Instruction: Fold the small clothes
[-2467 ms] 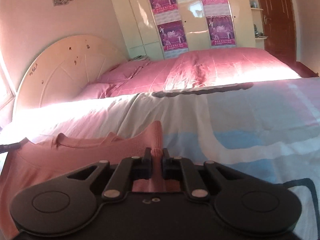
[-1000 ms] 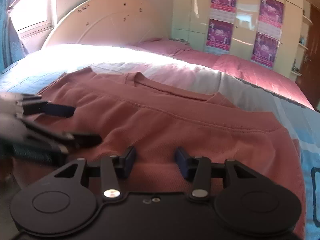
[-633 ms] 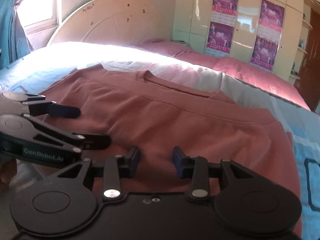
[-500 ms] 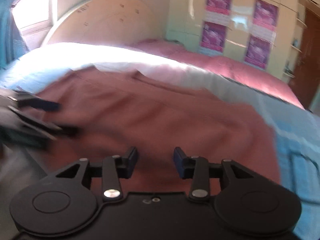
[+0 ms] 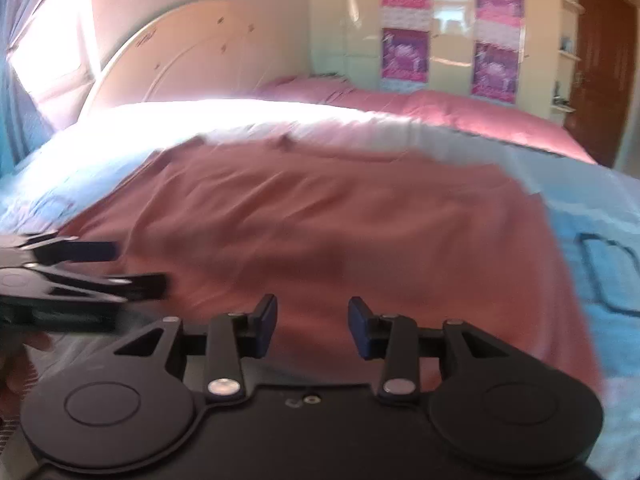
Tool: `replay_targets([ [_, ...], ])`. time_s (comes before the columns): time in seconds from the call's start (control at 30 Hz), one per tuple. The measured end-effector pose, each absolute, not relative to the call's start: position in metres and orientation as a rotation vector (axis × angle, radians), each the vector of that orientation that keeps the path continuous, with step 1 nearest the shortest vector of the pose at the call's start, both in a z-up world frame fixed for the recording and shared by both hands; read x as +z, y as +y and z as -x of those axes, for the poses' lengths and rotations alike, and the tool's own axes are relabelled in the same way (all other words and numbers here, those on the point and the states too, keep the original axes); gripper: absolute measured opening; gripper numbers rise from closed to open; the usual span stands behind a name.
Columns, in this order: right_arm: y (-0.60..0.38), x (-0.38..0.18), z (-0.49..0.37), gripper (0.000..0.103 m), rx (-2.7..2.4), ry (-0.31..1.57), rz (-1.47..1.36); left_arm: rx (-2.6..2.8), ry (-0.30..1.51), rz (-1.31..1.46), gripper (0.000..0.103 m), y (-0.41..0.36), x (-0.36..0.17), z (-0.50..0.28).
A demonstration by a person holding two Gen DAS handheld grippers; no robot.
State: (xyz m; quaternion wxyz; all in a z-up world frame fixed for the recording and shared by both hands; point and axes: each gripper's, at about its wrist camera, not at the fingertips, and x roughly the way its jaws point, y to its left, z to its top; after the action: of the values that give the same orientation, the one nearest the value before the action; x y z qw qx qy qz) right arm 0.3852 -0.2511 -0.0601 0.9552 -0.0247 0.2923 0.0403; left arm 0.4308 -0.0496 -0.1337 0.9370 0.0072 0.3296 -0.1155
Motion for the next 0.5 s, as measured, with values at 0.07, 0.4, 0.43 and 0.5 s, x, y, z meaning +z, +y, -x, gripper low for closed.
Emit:
replay_targets([
  [0.07, -0.245, -0.070, -0.385, 0.037, 0.071, 0.629, 0.097, -0.204, 0.691, -0.044, 0.083, -0.046, -0.139, -0.431],
  [0.4, -0.346, -0.071, -0.338, 0.021, -0.186, 0.650, -0.004, -0.111, 0.698, -0.068, 0.083, 0.024, -0.142, -0.422],
  [0.43, -0.348, -0.067, -0.337, 0.018, -0.186, 0.641, -0.018, -0.104, 0.702, -0.073, 0.083, 0.023, -0.142, -0.422],
  [0.5, -0.349, -0.060, -0.336, 0.011, -0.181, 0.601, -0.050, -0.096, 0.701, -0.060, 0.083, 0.025, -0.142, -0.421],
])
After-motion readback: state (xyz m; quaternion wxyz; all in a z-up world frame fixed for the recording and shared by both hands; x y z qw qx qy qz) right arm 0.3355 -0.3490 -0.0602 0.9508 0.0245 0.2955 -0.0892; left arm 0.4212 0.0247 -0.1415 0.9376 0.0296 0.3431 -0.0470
